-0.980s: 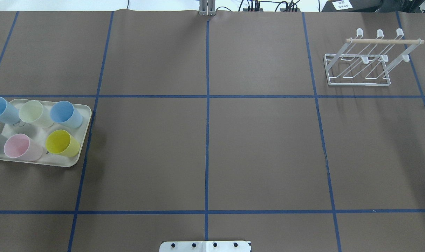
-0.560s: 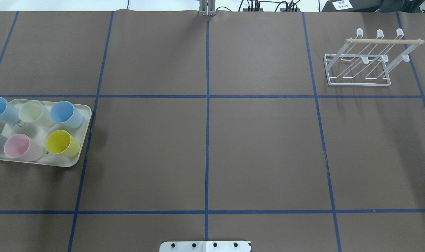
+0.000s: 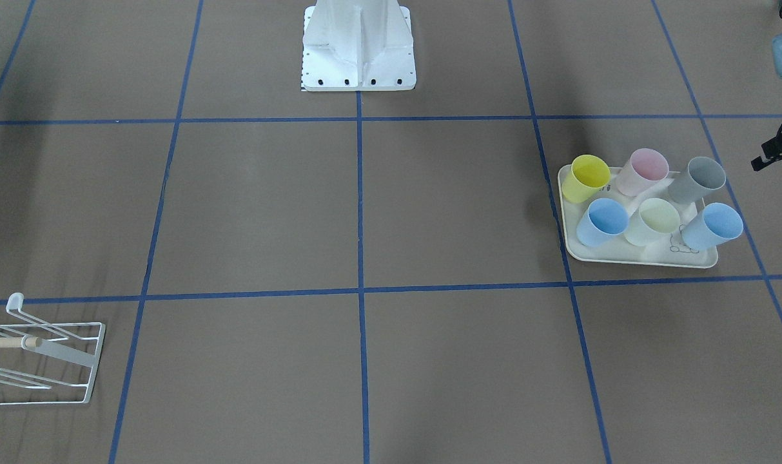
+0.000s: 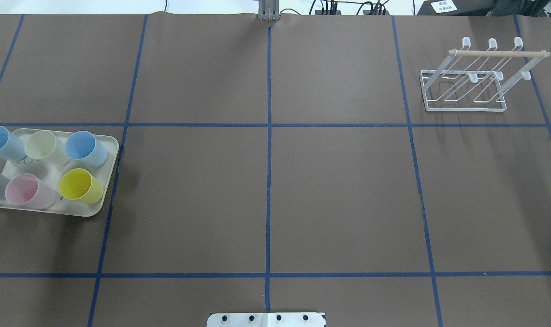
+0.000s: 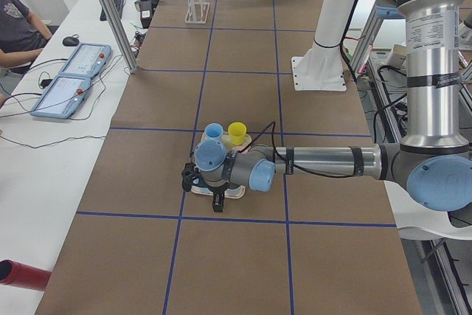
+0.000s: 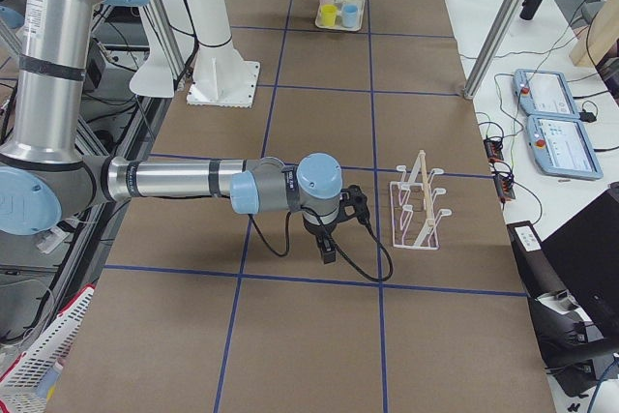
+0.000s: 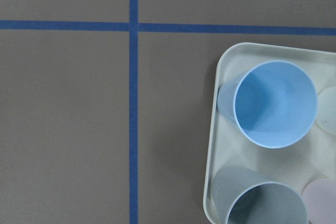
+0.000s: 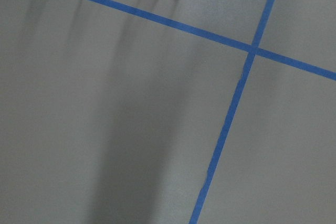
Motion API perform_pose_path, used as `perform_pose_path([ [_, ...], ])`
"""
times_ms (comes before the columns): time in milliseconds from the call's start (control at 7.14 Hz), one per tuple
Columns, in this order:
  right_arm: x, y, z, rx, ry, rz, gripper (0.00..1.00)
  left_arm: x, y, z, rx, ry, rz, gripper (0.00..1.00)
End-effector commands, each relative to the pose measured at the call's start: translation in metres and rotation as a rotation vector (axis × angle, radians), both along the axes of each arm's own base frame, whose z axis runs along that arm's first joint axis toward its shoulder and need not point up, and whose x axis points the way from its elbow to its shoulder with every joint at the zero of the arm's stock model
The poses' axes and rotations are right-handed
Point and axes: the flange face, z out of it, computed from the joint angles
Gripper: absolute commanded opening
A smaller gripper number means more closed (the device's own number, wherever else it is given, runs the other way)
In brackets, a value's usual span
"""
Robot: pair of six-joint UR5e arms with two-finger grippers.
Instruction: Transfer IKEA cup to right arm and place on rack
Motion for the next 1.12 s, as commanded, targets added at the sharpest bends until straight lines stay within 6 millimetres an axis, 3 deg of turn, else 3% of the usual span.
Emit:
perform_pose_path([
  [0, 0.0, 0.0, 0.0, -0.001, -0.004, -0.001, 0.99, 0.026, 0.002, 0.001, -0.024, -0.014, 0.027, 1.0],
  [560, -0.008, 0.0, 0.006, -0.014, -0.011, -0.023, 0.99, 0.052, 0.007, 0.011, -0.039, -0.024, 0.086, 1.0],
  [980, -0.011, 0.0, 0.009, -0.022, -0.025, -0.029, 0.99, 0.061, 0.006, 0.017, -0.037, -0.024, 0.103, 0.84],
])
